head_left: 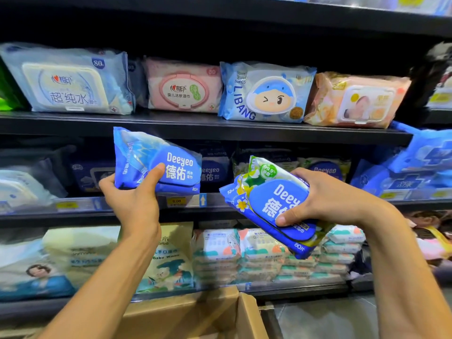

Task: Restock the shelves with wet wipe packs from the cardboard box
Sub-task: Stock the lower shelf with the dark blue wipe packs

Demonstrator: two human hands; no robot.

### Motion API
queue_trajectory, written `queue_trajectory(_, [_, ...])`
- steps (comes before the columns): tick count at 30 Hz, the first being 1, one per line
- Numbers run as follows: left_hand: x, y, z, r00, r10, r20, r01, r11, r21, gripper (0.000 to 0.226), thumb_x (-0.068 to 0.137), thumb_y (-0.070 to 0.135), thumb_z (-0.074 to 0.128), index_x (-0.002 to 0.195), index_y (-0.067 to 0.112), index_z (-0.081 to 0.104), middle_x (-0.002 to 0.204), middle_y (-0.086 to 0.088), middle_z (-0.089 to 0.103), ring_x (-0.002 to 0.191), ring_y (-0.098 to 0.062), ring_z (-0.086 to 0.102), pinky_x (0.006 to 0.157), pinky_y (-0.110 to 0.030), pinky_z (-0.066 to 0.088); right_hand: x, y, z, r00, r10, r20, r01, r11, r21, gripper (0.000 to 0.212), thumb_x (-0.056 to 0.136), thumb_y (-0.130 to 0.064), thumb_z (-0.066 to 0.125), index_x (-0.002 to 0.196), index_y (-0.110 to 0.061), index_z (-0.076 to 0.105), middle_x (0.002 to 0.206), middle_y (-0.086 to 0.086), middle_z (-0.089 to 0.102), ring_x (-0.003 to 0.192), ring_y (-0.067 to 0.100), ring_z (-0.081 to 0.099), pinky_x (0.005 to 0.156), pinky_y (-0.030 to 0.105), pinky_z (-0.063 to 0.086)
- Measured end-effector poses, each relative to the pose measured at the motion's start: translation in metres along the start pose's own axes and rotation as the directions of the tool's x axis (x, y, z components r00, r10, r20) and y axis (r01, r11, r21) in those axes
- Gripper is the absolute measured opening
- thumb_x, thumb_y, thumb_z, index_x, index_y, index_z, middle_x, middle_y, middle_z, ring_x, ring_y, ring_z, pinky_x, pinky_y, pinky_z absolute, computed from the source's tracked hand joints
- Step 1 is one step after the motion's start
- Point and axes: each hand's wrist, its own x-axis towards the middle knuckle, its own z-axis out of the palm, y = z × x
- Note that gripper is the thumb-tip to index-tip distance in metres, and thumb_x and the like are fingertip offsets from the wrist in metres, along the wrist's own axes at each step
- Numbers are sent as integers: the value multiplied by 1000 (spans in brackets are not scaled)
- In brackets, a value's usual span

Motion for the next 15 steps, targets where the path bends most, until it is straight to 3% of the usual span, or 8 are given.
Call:
queue_trajectory(4, [-5,-15,12,988,155,17,-156,979,128,59,70,14,89,103,17,41,108,-2,61,85,2,65,81,-20,53,0,0,0,1000,-6,1,6,1000,6,66,53,-39,101,105,-27,63,86,-16,75,73,5,72,64,25,56])
queue_trajectory(6, [-5,-29,10,974,190,119,-217,934,283,64,69,21,91,108,19,40,119,-8,56,95,-6,63,86,-28,53,0,1,0,1000,-5,7,5,1000,1,65,53,-39,100,105,-27,62,85,-16,75,72,4,71,63,24,55])
queue_trajectory(8, [-5,-37,1,956,164,244,-263,850,456,68,63,29,93,108,25,42,122,-4,55,103,-18,61,87,-36,52,0,1,1,1000,2,13,-2,1000,0,65,53,-40,100,104,-27,62,85,-17,75,72,3,71,65,24,55])
queue_trajectory(11, [6,-25,-9,939,106,328,-290,757,586,76,58,36,95,114,26,44,115,3,57,103,-21,60,83,-35,48,-1,3,0,1000,8,8,-8,1000,-6,66,52,-41,100,104,-28,62,86,-17,75,73,4,72,67,26,56])
queue_trajectory(14, [31,-6,-21,909,-28,417,-310,624,717,93,58,50,93,131,28,40,124,1,61,113,-25,59,96,-43,48,-2,4,-3,1000,13,-10,-13,1000,-12,66,51,-42,100,104,-28,62,86,-16,75,74,5,72,67,27,57])
queue_trajectory(15, [38,2,-24,883,-90,461,-334,570,751,87,60,54,90,129,29,44,123,4,63,113,-23,59,95,-43,48,-1,4,-3,1000,14,-17,-14,1000,-12,67,51,-42,100,104,-28,62,87,-15,76,76,7,73,69,30,59])
